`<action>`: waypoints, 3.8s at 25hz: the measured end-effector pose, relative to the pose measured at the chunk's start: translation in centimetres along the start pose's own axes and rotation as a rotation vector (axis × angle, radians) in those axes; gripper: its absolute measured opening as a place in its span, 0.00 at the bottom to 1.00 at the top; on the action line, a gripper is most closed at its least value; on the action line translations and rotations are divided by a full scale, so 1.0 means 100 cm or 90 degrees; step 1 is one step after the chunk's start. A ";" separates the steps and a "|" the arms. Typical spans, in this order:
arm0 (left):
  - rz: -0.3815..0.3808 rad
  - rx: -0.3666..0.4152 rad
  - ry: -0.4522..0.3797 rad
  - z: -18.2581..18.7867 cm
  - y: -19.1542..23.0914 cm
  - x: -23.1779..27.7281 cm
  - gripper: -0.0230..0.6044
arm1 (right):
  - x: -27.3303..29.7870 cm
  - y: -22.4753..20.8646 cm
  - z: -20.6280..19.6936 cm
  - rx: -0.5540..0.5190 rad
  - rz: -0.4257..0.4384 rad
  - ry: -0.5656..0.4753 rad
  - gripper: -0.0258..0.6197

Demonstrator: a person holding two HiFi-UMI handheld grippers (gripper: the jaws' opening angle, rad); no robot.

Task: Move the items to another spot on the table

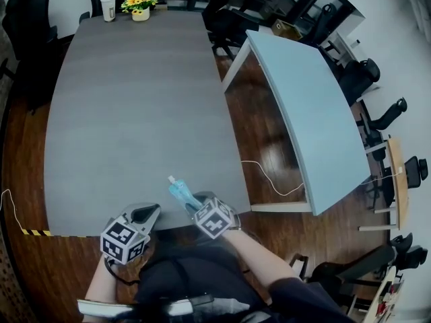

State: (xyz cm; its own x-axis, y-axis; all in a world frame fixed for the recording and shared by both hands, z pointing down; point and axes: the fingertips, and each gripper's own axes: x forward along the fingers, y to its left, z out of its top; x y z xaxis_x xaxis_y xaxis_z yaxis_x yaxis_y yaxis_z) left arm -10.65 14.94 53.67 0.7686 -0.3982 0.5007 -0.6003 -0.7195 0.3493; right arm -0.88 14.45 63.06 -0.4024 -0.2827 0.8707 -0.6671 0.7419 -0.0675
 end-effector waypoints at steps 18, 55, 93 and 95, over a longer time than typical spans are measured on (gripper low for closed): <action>0.038 -0.047 0.090 -0.025 0.013 0.029 0.05 | -0.034 -0.013 0.009 0.062 0.016 -0.104 0.10; -0.228 -0.108 -0.262 0.099 -0.031 -0.048 0.16 | -0.147 0.073 0.132 0.014 0.311 -0.408 0.13; 0.030 0.005 -0.251 0.178 -0.156 0.032 0.45 | -0.242 -0.026 0.040 0.034 0.485 -0.456 0.10; 0.023 0.012 -0.252 0.175 -0.157 0.024 0.45 | -0.242 -0.013 0.042 0.007 0.483 -0.449 0.10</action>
State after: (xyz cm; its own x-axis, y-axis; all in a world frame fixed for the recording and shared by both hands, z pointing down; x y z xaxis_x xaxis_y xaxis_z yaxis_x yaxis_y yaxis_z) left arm 4.48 15.34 35.53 0.7754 -0.6092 0.1665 -0.6267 -0.7101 0.3208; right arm 7.04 17.75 40.05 -0.9926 -0.0377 0.1151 -0.0895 0.8686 -0.4873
